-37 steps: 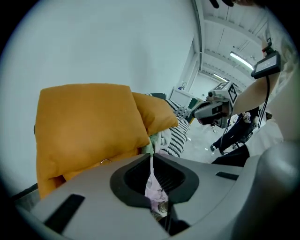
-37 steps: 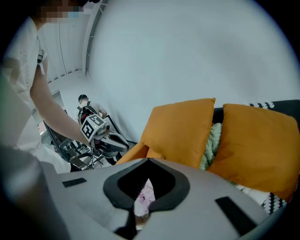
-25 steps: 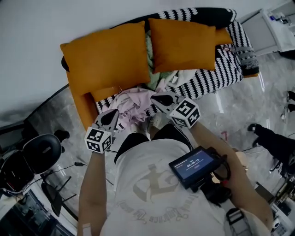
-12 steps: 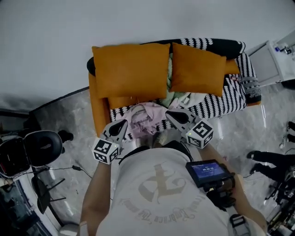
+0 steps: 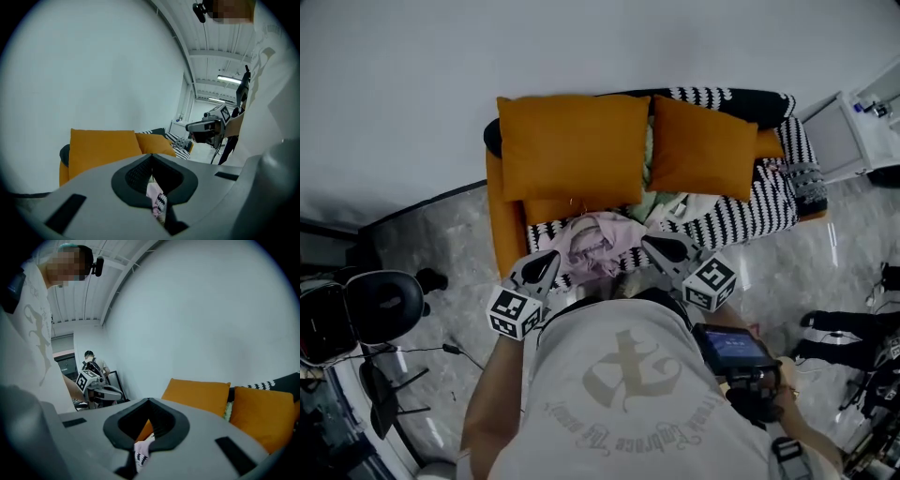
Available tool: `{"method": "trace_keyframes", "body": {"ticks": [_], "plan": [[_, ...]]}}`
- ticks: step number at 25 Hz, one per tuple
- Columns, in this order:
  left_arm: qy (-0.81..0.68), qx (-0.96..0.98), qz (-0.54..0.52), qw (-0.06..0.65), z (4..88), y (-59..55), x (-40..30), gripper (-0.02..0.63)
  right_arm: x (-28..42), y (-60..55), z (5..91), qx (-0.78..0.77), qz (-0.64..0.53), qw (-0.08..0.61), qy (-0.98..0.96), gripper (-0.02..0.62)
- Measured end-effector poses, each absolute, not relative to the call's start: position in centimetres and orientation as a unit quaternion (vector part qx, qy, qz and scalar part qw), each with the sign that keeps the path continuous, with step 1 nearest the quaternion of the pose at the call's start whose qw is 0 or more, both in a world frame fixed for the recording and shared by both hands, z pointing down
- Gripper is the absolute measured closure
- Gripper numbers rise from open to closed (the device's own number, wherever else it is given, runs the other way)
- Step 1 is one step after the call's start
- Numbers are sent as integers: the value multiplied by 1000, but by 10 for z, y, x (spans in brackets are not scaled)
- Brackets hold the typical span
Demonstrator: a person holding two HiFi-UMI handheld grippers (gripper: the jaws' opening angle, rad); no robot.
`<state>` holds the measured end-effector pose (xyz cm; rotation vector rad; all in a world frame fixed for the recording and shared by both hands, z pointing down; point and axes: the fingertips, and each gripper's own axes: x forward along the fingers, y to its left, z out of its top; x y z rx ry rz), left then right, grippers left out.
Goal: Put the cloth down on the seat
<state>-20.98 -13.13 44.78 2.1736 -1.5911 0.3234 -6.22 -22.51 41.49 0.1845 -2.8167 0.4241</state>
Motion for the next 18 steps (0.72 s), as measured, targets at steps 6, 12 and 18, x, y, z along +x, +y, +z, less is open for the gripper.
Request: {"method": "trace_keyframes", "body": {"ticks": [6,12,18], "plan": [[-561,791,117,212,449,-134,-195,595,-55,-221,420,69,147,151,-975,581],[-557,794,119,213,452,-139,-187,595,-49,-224,423,70,148,151,-975,581],[-555,795,120,212,452,-145,-182,595,-45,-228,426,70,147,154,-975,580]]}}
